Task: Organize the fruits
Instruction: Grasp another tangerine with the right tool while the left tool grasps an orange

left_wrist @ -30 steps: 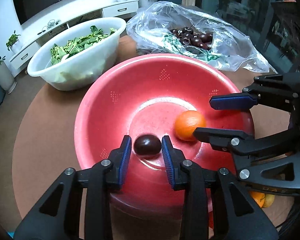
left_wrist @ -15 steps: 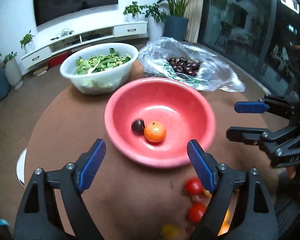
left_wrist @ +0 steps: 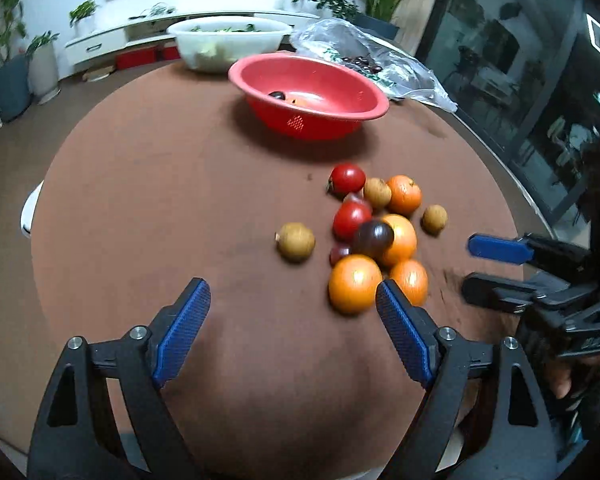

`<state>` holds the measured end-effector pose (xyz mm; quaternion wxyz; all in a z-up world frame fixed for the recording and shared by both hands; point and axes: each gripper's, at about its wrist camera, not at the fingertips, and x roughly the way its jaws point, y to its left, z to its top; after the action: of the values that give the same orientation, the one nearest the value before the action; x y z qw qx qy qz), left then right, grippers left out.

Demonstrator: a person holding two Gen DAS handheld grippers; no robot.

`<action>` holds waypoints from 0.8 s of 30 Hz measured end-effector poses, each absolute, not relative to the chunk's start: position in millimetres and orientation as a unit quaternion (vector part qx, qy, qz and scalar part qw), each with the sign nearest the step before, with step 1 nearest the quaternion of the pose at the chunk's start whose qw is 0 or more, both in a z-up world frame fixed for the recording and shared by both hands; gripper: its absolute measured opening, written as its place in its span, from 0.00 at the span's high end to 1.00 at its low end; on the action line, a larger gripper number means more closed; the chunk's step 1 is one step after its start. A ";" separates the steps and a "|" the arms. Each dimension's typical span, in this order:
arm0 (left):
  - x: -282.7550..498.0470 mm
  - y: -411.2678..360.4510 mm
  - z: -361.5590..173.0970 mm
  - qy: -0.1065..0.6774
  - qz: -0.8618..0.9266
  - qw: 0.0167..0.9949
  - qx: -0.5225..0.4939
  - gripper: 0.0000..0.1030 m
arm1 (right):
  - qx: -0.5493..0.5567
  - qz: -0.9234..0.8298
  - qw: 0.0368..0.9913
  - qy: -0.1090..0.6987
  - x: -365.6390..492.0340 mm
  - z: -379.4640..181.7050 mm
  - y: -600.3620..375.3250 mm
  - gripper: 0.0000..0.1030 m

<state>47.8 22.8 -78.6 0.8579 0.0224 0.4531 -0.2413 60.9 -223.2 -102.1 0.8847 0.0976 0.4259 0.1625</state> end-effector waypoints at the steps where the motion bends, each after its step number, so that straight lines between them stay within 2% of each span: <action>1: 41.5 25.1 -78.3 0.451 -0.241 0.859 0.019 0.18 | 0.097 0.160 0.883 0.431 62.6 -104.7 -220.2 0.34; 13: 29.7 32.9 -84.5 0.448 -0.230 0.864 0.015 0.18 | 0.061 0.151 0.874 0.458 77.3 -131.3 -193.1 0.47; 17: 32.0 27.5 -87.9 0.447 -0.232 0.864 0.023 0.18 | 0.052 0.155 0.874 0.457 76.3 -137.0 -190.8 0.60; 24: 38.2 11.4 -93.3 0.451 -0.241 0.859 0.036 0.18 | 0.081 0.158 0.875 0.450 62.3 -128.4 -212.1 0.61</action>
<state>38.2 11.4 -93.3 0.8590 0.0357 0.4506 -0.2405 62.3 -212.1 -128.4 0.8752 0.0814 0.4499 0.1580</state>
